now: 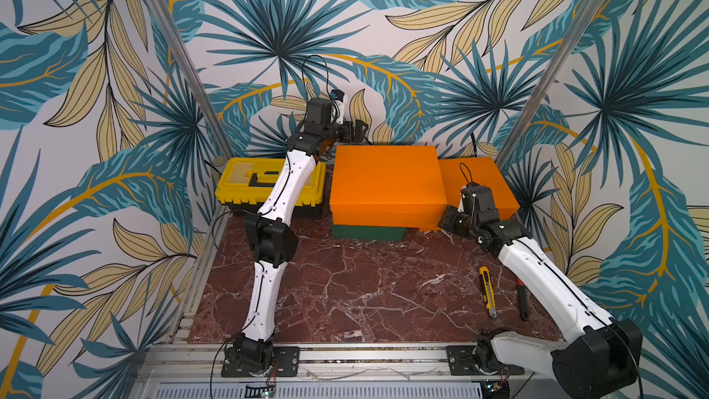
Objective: Stack the shoeboxes
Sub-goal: Adjust the shoebox.
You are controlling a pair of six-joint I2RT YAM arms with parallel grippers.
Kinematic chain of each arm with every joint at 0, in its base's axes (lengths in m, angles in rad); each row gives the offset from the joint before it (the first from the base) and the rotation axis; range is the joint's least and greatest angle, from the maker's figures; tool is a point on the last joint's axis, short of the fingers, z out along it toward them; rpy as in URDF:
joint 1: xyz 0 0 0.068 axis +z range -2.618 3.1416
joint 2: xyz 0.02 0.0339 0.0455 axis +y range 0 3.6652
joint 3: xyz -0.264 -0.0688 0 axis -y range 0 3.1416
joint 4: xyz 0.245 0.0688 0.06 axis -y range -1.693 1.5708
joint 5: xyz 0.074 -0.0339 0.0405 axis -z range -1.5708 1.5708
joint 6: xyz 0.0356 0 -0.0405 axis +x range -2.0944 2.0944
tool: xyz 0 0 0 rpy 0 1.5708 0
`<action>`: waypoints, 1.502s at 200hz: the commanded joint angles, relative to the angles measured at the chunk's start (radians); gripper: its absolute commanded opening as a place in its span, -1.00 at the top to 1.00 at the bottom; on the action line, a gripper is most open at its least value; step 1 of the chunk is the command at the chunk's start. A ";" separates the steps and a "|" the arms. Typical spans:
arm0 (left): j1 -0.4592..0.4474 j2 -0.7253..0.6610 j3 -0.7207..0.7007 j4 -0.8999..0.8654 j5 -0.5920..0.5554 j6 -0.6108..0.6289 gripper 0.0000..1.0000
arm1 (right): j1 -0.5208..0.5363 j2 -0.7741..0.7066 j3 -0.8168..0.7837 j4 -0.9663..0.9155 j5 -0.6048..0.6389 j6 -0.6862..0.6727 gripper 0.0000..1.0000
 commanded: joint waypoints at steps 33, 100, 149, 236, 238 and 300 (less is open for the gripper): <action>0.019 0.044 0.000 0.041 0.110 -0.056 -0.99 | -0.014 0.064 0.071 0.015 -0.041 -0.055 1.00; 0.021 0.089 -0.015 0.041 0.117 -0.064 -0.99 | -0.035 0.129 0.138 0.020 -0.071 -0.051 1.00; 0.029 0.103 -0.031 0.041 0.131 -0.065 -0.99 | -0.041 0.074 0.157 -0.054 -0.052 -0.067 1.00; 0.033 -0.012 -0.133 0.041 0.181 -0.105 -0.88 | -0.041 -0.109 0.017 -0.122 -0.083 -0.024 0.93; 0.033 -0.017 -0.137 0.041 0.181 -0.105 -0.88 | -0.041 -0.110 0.016 -0.123 -0.088 -0.022 0.92; 0.034 -0.089 -0.178 0.041 0.126 -0.068 -0.88 | -0.032 -0.076 -0.045 -0.023 -0.284 0.051 0.87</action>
